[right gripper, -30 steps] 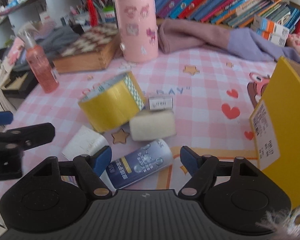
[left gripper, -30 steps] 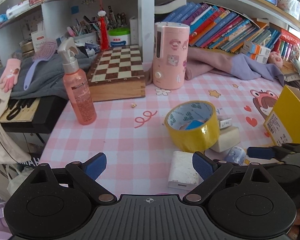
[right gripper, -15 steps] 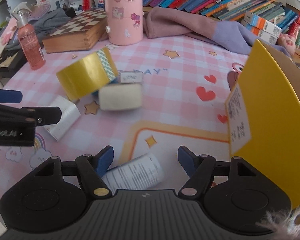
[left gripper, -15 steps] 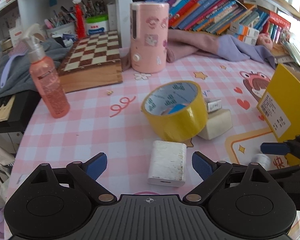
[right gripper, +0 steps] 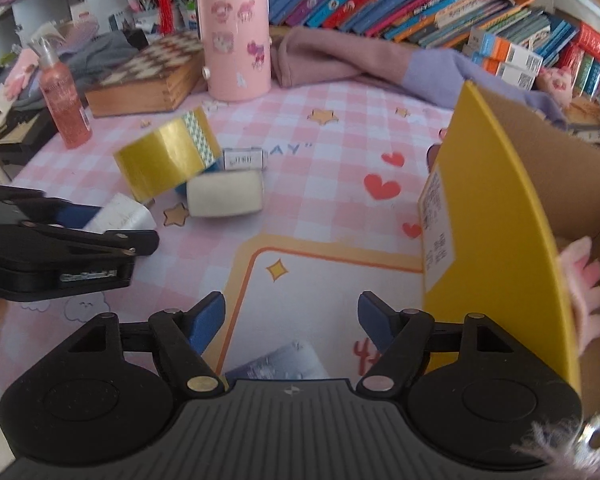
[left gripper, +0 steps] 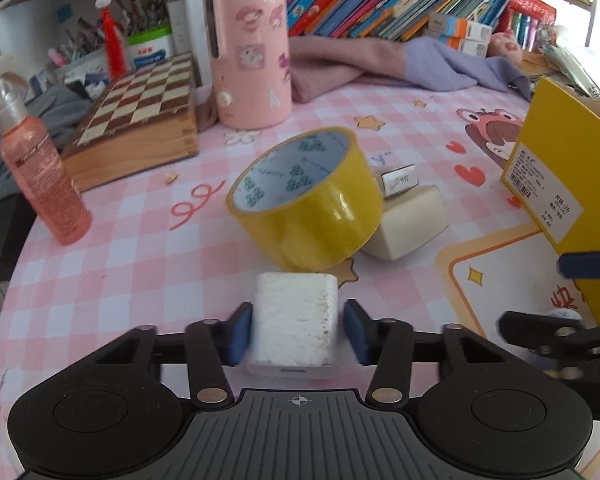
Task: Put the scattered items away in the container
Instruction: 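Grasp the white plug adapter with the left tool while the right tool grasps the blue-white bottle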
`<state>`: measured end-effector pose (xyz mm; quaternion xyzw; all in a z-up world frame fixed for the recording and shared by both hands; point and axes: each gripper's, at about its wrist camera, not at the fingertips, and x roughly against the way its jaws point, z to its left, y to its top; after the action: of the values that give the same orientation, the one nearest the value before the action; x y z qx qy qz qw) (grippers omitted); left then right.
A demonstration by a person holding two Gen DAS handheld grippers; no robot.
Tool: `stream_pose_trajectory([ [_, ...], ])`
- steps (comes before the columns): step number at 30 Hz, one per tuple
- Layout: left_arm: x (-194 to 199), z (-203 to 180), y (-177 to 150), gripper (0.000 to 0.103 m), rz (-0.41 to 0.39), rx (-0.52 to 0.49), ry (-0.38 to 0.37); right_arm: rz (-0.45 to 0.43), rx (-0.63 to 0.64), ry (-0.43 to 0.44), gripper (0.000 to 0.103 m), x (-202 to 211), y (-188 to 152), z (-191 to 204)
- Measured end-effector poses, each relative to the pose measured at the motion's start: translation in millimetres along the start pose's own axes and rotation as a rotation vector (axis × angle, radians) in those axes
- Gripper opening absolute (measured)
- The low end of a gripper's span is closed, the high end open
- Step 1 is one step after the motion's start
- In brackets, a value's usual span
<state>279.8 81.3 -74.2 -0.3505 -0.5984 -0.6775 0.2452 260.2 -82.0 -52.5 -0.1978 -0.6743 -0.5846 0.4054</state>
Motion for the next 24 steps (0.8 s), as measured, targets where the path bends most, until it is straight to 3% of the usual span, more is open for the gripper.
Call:
stream_pose_trajectory([
  [13, 26.1, 5.8, -16.1, 0.042, -0.019, 0.105, -0.017, 0.047, 0.039, 0.038, 0.074, 36.0, -30.3, 14.0],
  [20, 52.9, 12.5, -21.8, 0.042, -0.059, 0.123, -0.007, 0.086, -0.109, 0.057, 0.073, 30.1, -40.6, 7.4],
  [24, 70.8, 21.5, -28.7, 0.042, -0.064, 0.15, 0.005, 0.078, -0.129, 0.019, 0.073, 16.0, -33.0, 9.6],
])
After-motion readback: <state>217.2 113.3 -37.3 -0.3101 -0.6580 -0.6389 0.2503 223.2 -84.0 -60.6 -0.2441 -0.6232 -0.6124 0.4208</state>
